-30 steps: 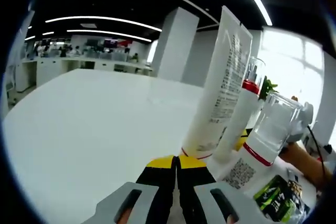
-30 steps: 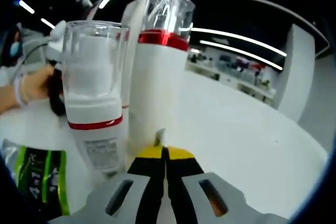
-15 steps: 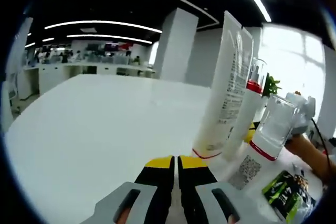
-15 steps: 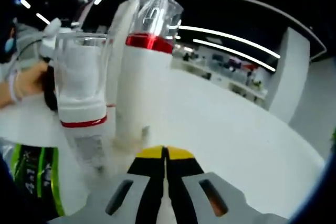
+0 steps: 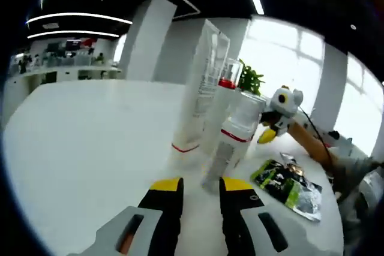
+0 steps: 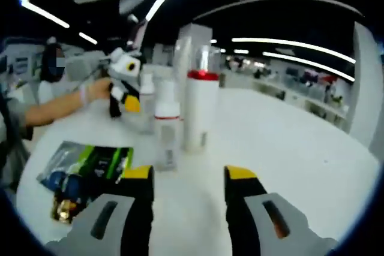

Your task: Arrange the skincare products in the storage area until every visible bottle or jar stands upright without overlapping.

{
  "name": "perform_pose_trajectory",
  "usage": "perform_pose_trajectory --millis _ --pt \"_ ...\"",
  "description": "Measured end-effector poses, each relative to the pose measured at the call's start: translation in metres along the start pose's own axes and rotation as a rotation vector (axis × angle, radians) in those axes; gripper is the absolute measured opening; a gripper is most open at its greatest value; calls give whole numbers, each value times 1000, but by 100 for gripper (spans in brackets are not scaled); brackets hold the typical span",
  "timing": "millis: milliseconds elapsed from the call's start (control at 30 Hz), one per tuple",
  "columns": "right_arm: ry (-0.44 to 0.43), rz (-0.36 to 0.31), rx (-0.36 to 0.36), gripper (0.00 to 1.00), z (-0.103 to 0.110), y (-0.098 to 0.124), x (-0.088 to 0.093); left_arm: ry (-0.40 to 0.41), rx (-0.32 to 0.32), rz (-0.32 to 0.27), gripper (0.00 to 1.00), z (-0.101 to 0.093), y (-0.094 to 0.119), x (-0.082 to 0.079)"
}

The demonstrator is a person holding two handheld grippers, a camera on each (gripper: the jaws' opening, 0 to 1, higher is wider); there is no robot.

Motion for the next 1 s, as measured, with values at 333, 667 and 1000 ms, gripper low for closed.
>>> perform_pose_trajectory --millis 333,667,1000 --pt "-52 25 13 40 8 -21 3 -120 25 57 30 -10 -15 17" --pt "-70 -15 42 19 11 -26 -4 -71 41 14 22 -11 -19 9" --pt "-73 -6 45 15 11 -34 1 -82 37 23 20 -16 -21 9"
Point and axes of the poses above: the point that each gripper's makers call its tool centre point, and the gripper's own axes: y roughly backward along the fingers, z roughly to its left, x roughly out of its underside, the point moved 1 cm from there along y, roughly backward along the fingers
